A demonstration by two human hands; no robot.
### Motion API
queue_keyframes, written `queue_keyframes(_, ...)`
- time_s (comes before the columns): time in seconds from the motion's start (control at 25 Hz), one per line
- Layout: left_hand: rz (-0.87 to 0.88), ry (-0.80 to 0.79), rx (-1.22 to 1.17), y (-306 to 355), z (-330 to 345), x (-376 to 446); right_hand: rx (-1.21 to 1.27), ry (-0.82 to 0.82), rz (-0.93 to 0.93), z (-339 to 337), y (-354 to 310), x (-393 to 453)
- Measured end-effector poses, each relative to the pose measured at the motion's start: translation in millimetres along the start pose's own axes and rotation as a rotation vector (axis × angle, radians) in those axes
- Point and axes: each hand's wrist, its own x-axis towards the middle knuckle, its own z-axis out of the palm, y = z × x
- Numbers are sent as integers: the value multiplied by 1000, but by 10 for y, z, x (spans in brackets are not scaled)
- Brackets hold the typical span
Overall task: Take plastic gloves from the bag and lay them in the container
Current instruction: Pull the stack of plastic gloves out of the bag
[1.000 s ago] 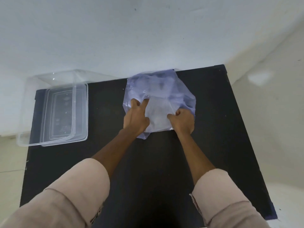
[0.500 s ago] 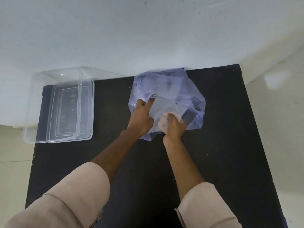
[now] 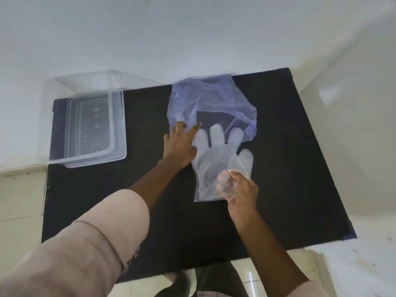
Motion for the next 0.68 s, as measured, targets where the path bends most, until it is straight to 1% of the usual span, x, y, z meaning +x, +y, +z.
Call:
queue_keyframes(0.04,15,67,-24,-30,-7,-194,1,12,8,-78,172,-54)
queue_keyframes(0.12,29,195,-204,-147,28,-745,-8,52,38,-207,571,-167)
queue_keyframes(0.16,-4,228,-332,-225,96,-1074,4,63,55,-249,760,-235)
queue_keyframes(0.2,-94,225,-475,-318,193,-1410,30,55,74,-276,942,-305)
queue_keyframes(0.24,-245,187,-630,-408,288,-1737,50,37,85,-289,1114,-373)
queue_keyframes(0.32,-653,46,-964,-574,457,-2290,43,20,88,-281,1419,-529)
queue_keyframes(0.36,-825,-15,-1099,-645,513,-2488,31,22,82,-274,1556,-579)
queue_keyframes(0.4,-922,-70,-1173,-708,539,-2633,27,15,77,-266,1673,-618)
queue_keyframes(0.44,-957,-110,-1204,-784,546,-2755,29,1,74,-248,1787,-677)
queue_keyframes(0.52,-950,-146,-1259,-913,526,-2904,4,-10,55,-206,1967,-773)
queue_keyframes(0.6,-932,-133,-1275,-1016,527,-2996,-43,-25,36,-165,2072,-842)
queue_keyframes(0.68,-920,-112,-1226,-1128,552,-3054,-124,-60,28,-132,2123,-848)
